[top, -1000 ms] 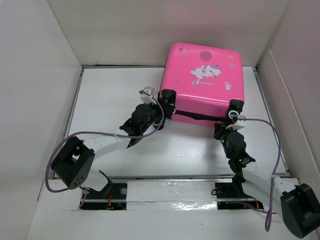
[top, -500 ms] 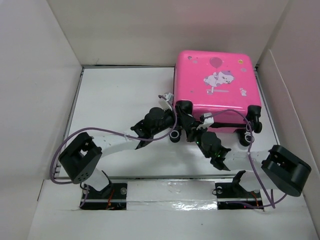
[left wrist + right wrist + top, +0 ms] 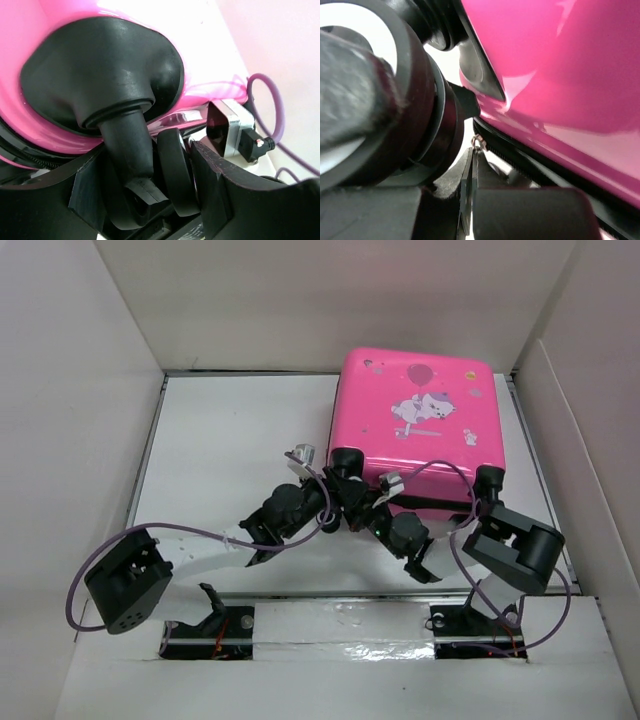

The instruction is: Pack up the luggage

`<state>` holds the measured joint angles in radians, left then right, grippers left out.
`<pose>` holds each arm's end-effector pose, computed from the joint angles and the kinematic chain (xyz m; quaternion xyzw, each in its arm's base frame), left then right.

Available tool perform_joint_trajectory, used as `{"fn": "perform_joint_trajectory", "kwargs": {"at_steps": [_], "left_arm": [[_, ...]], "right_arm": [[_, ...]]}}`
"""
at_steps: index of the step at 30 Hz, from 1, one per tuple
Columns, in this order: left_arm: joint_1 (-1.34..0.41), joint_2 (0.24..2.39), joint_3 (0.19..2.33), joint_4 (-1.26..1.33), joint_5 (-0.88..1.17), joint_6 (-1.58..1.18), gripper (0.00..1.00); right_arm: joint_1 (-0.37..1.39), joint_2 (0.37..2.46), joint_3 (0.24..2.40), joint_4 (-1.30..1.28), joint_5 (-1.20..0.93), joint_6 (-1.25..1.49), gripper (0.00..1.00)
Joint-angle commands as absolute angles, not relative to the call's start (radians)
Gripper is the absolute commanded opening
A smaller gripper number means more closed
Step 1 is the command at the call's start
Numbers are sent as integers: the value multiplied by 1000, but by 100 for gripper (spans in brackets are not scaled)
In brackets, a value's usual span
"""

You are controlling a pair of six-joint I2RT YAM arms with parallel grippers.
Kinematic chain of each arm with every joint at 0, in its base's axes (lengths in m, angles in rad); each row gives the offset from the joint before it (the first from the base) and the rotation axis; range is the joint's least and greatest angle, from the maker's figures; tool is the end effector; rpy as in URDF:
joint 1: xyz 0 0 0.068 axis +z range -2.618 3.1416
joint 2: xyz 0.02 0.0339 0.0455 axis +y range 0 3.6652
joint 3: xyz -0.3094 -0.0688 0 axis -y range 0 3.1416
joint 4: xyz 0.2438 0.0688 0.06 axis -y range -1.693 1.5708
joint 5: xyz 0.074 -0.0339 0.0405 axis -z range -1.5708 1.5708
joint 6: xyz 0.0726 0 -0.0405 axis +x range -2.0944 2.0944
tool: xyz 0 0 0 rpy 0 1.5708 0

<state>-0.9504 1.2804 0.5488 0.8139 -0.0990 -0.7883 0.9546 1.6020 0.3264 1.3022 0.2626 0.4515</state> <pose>0.1795 -0.2388 0.3037 0.0185 0.6773 -0.5396 0.4997 0.1899 0.2356 0.2108 -0.0813 0.6932 0.3896 0.6009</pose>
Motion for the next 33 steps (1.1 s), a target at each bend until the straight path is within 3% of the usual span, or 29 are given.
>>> {"fn": "perform_joint_trajectory", "kwargs": {"at_steps": [1,8,9,10,11,12,13,14,16,19,21,24,25,27,28,33], "left_arm": [[-1111,1249,649,1221,256,-836,0],[-1134,1246,614,1238,177,-819,0],[-1134,1215,609,1180,166,-805,0],[-1134,1194,611,1136,131,-783,8],[-1134,1165,614,1085,105,-752,19],[-1134,1104,618,978,75,-694,31],[-1134,1073,620,915,7,-666,53],[-1134,1040,623,858,-50,-644,63],[-1114,964,630,708,-148,-589,78],[-1063,885,632,546,-227,-557,81],[-1028,821,603,468,-251,-561,80],[-971,732,519,422,-282,-578,71],[-960,715,497,411,-290,-587,58],[-939,687,430,402,-279,-604,44],[-927,686,413,402,-266,-604,29],[-927,770,342,466,-226,-607,8]], "right_arm": [[925,1754,449,1779,-29,704,0],[950,1853,534,1809,-65,767,0],[950,1842,520,1807,-54,769,4],[950,1842,499,1802,-54,756,11],[950,1795,448,1795,-7,749,29],[940,1778,419,1783,-5,746,38],[940,1760,390,1757,27,729,46],[940,1746,361,1741,64,726,61],[928,1704,286,1686,89,723,71],[928,1652,223,1620,95,701,81],[919,1619,201,1574,86,686,84],[962,1522,167,1436,119,651,91],[977,1491,160,1354,138,640,92],[1015,1375,156,1239,201,614,96],[1031,1327,161,1097,224,601,96],[1115,949,218,614,449,563,93]]}}
